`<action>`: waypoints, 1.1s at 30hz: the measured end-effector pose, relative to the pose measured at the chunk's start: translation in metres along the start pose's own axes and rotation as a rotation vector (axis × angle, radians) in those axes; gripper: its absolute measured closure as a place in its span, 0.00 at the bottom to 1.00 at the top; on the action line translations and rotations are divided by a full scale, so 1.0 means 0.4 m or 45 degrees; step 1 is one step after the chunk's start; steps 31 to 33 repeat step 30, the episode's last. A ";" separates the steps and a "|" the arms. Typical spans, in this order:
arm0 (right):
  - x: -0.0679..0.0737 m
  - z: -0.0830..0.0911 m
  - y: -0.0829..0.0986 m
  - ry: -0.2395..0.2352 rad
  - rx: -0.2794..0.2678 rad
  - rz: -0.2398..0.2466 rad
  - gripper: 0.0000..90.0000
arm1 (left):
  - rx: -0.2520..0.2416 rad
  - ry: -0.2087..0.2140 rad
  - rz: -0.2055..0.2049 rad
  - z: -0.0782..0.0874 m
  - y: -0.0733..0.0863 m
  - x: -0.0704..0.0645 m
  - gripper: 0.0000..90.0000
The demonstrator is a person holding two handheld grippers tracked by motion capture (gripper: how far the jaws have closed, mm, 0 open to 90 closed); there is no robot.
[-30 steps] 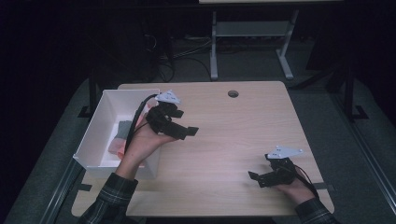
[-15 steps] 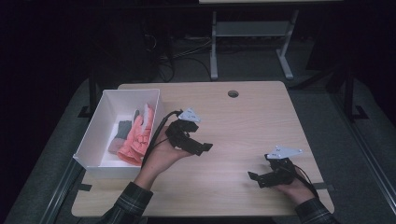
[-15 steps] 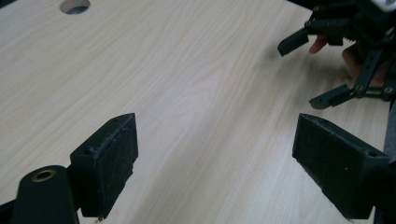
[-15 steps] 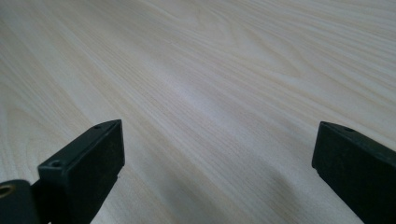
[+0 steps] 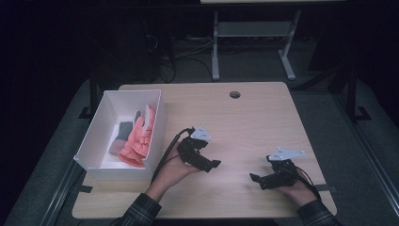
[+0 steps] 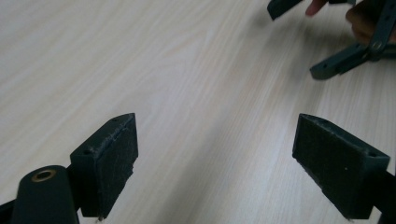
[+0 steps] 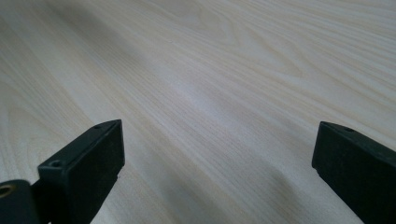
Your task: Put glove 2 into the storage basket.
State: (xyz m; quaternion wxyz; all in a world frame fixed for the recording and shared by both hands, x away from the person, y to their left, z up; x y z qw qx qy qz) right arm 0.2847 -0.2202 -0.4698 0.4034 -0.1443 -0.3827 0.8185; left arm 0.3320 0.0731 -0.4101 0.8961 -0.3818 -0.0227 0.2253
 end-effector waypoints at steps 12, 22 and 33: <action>0.003 -0.004 0.000 0.007 0.006 0.020 0.02 | 0.021 -0.004 -0.004 -0.040 0.065 0.014 0.15; 0.005 -0.007 -0.001 0.000 0.014 0.032 0.02 | 0.050 -0.017 -0.021 -0.071 0.098 0.016 0.15; 0.010 -0.010 -0.002 -0.001 0.020 0.041 0.02 | 0.068 -0.016 -0.014 -0.080 0.103 0.015 0.15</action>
Point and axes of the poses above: each handheld gripper's, and its own axes: z roughly backward along the jaws, y roughly out of its underside, x roughly to its left, the point moved 1 cm from there along -z, roughly forward along the jaws, and after that the axes turned 3 degrees about y, right-handed, at the moved point
